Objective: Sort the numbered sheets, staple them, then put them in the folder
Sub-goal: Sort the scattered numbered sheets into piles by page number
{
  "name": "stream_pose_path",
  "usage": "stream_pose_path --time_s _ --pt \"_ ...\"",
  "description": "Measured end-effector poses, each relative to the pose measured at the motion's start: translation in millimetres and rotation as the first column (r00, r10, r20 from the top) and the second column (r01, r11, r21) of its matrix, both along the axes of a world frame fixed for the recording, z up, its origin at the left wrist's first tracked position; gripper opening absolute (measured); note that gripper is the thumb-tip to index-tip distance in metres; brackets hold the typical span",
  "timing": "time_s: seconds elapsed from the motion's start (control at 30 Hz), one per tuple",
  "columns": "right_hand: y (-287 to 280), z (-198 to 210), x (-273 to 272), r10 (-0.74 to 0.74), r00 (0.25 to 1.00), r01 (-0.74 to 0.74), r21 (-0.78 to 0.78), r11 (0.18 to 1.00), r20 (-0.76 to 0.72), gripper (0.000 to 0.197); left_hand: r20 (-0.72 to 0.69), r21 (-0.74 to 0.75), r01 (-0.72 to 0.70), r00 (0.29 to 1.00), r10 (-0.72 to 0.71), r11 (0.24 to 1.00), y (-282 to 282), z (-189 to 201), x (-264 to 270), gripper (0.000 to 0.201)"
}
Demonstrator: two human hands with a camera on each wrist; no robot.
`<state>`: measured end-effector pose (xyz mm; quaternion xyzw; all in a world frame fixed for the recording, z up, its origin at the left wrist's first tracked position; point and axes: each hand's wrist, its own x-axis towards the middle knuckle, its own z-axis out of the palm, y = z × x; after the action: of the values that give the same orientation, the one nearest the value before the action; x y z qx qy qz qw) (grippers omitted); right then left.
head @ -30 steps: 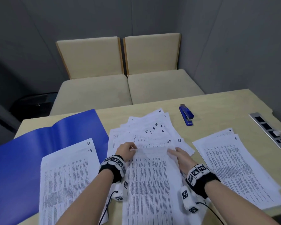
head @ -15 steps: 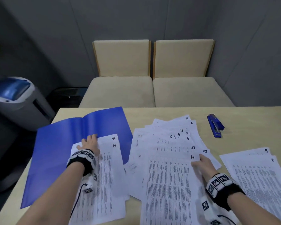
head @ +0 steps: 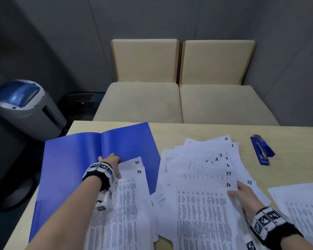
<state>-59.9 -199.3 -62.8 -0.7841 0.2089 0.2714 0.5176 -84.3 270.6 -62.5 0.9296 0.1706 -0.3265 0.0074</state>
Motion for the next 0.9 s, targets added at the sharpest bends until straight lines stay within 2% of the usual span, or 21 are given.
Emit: stream_pose_path --time_s 0.07,0.13,0.2,0.33,0.43,0.53,0.57,0.6,0.63,0.67,0.7,0.73,0.8,0.83,0.87,0.9 --pt "1.3 1.1 3.9 0.007 1.0 -0.007 0.02 1.0 -0.015 0.033 -0.048 -0.068 0.007 0.999 -0.01 0.998 7.9 0.4 7.1 0.042" --pt "2.8 2.1 8.2 0.015 0.999 -0.014 0.029 0.999 -0.029 0.034 -0.036 -0.084 0.01 0.999 -0.013 0.996 16.1 4.4 22.6 0.046" --pt "4.5 3.6 11.6 0.013 0.999 -0.011 0.047 0.999 -0.044 0.034 0.027 -0.058 0.022 0.999 -0.02 0.998 22.1 13.4 42.8 0.049" --pt "6.9 7.1 12.8 0.004 0.998 0.003 0.101 0.995 -0.067 0.031 0.209 0.023 0.1 0.973 -0.103 0.995 21.2 32.5 72.7 0.025" --pt "7.2 10.2 15.5 0.005 0.999 0.0 0.111 0.994 -0.045 0.032 0.35 0.102 0.071 0.931 -0.103 0.992 15.4 31.9 78.4 0.032" --pt "12.4 23.1 23.2 0.021 1.0 -0.021 0.121 0.992 0.002 0.034 0.529 0.147 0.03 0.842 -0.105 0.989 8.0 25.1 66.2 0.058" --pt "17.4 30.5 26.5 0.031 0.999 -0.034 0.137 0.99 0.019 0.032 0.616 0.101 0.019 0.784 -0.077 0.995 3.5 25.7 59.4 0.057" --pt "24.8 37.3 30.6 0.041 0.999 -0.046 0.16 0.986 0.032 0.03 0.689 -0.015 0.007 0.725 0.005 1.0 -2.1 27.7 51.9 0.049" --pt "35.7 43.3 34.8 0.048 0.998 -0.054 0.185 0.981 0.037 0.028 0.722 -0.201 -0.015 0.674 0.158 0.98 -8.5 31.1 41.9 0.04" --pt "49.1 49.1 38.4 0.056 0.998 -0.063 0.211 0.976 0.04 0.027 0.66 -0.428 -0.061 0.66 0.358 0.902 -15.7 34.4 30.3 0.036" --pt "64.2 51.7 41.9 0.063 0.997 -0.072 0.236 0.969 0.046 0.027 0.518 -0.631 -0.124 0.668 0.535 0.766 -23.8 35.9 18.4 0.038" --pt "81.2 51.9 44.5 0.068 0.997 -0.078 0.257 0.963 0.048 0.026 0.333 -0.782 -0.202 0.663 0.67 0.589 -33.0 37.7 5.5 0.045" --pt "117.6 47.4 43.2 0.079 0.996 -0.089 0.28 0.956 0.048 0.025 -0.057 -0.899 -0.373 0.616 0.786 0.228 -47.0 41.3 -20.6 0.059" --pt "135.5 42.6 40.1 0.094 0.995 -0.102 0.282 0.954 0.044 0.025 -0.195 -0.895 -0.433 0.594 0.781 0.105 -48.5 39.8 -33.3 0.061" --pt "153.5 36.5 36.3 0.113 0.993 -0.12 0.286 0.951 0.041 0.025 -0.265 -0.881 -0.469 0.591 0.762 0.058 -46.9 36.5 -44.4 0.06" --pt "170.3 30.5 31.3 0.133 0.99 -0.139 0.285 0.948 0.039 0.025 -0.284 -0.87 -0.49 0.589 0.757 0.054 -46.3 36.1 -54.4 0.057"
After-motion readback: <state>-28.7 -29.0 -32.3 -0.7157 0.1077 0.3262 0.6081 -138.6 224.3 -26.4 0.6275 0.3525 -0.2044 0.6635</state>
